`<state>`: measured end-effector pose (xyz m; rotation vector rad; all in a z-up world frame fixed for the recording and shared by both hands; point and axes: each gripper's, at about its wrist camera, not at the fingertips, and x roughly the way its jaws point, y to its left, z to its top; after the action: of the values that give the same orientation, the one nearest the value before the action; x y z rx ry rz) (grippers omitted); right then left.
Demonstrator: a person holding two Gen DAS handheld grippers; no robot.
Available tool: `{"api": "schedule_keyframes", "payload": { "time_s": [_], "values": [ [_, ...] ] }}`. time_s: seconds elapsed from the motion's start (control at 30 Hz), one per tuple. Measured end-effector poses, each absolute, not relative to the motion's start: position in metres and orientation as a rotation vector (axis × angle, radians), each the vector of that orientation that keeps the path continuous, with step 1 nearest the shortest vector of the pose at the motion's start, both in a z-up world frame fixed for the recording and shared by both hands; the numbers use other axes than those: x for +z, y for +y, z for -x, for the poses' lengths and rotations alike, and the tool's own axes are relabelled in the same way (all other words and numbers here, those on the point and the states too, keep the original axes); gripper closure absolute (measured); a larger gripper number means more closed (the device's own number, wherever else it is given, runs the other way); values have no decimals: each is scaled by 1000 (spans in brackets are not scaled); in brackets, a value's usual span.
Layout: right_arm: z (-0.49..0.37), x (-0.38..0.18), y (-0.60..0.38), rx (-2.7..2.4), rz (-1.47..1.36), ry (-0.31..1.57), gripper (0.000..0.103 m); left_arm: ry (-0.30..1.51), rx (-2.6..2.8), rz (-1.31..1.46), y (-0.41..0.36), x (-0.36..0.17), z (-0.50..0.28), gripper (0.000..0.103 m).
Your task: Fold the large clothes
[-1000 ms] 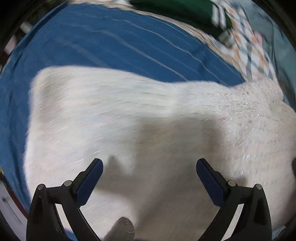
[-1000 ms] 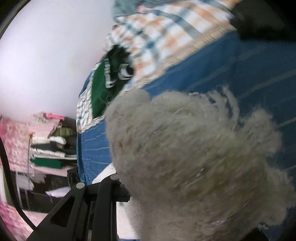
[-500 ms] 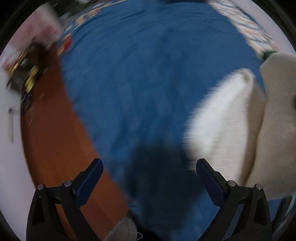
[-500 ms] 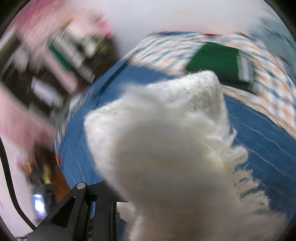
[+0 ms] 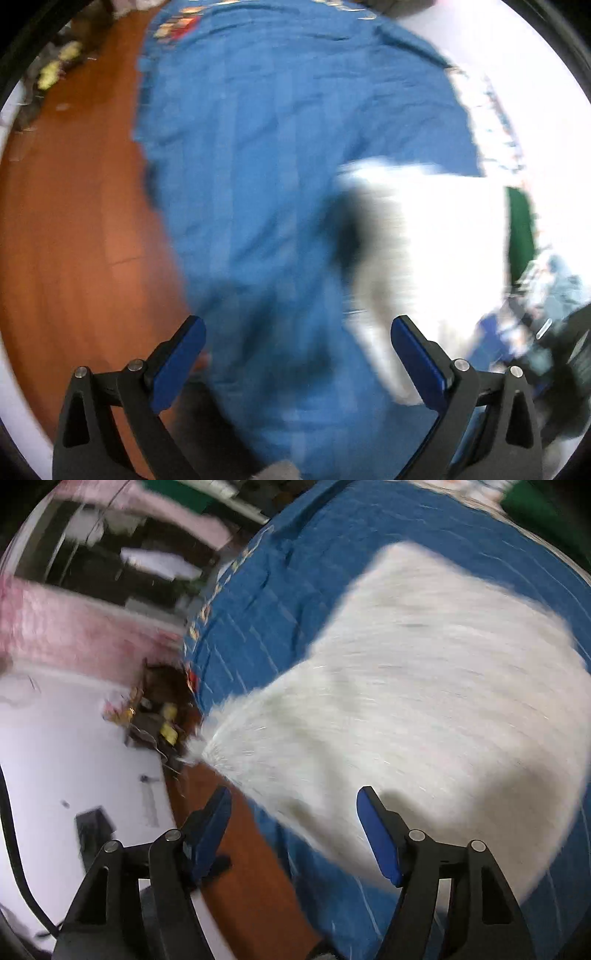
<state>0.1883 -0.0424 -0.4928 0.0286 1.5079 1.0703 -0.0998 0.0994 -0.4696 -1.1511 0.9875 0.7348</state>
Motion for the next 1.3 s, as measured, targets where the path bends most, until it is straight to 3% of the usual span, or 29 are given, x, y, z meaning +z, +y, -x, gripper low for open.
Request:
{"api": "schedule_keyframes", "payload": {
  "time_s": [0.2, 0.23, 0.27, 0.3, 0.33, 0.4, 0.47, 0.63, 0.67, 0.73, 0.8, 0.97, 1.03, 1.1, 1.17, 1.2, 1.23, 1.3],
  "values": [
    [-232, -510, -143, 817, -127, 1599, 31, 893, 586, 1271, 128, -515, 26, 1],
    [-235, -515, -154, 779, -129, 1607, 31, 878, 586, 1292, 136, -531, 14, 11],
    [-240, -520, -164, 751, -143, 1616, 31, 876, 601, 1293, 139, -538, 8, 31],
    [-244, -523, -173, 736, -163, 1622, 31, 870, 595, 1297, 141, -543, 2, 72],
    [-248, -526, -179, 720, -175, 1624, 31, 854, 578, 1311, 140, -545, 0, 83],
    [-256, -531, -186, 700, -186, 1620, 31, 829, 616, 1265, 136, -536, 8, 94],
    [-263, -528, -185, 687, -185, 1610, 31, 815, 643, 1248, 131, -525, 24, 96],
    [-278, -528, -157, 715, -148, 1596, 36, 864, 703, 1251, 133, -532, 60, 96],
    [-279, -527, -147, 726, -137, 1593, 40, 881, 708, 1252, 137, -541, 62, 95],
    [-284, -532, -125, 747, -97, 1603, 63, 913, 709, 1228, 140, -552, 58, 91],
    [-288, -547, -94, 711, 1, 1630, 69, 924, 704, 1215, 140, -557, 57, 89],
    [-301, -596, -45, 622, 179, 1716, 69, 937, 678, 1203, 146, -557, 57, 88],
    [-303, -594, -38, 627, 235, 1738, 69, 962, 696, 1185, 146, -545, 56, 77],
    [-304, -585, -46, 627, 186, 1757, 68, 992, 742, 1095, 142, -522, 54, 76],
    [-302, -566, -56, 647, 150, 1754, 68, 1020, 769, 994, 134, -497, 52, 50],
    [-298, -553, -66, 662, 128, 1740, 68, 1026, 776, 961, 131, -490, 51, 23],
    [-291, -543, -78, 681, 104, 1730, 68, 1027, 776, 921, 128, -481, 51, 11],
    [-276, -538, -95, 692, 93, 1744, 68, 1041, 797, 818, 122, -468, 45, 10]
  ]
}}
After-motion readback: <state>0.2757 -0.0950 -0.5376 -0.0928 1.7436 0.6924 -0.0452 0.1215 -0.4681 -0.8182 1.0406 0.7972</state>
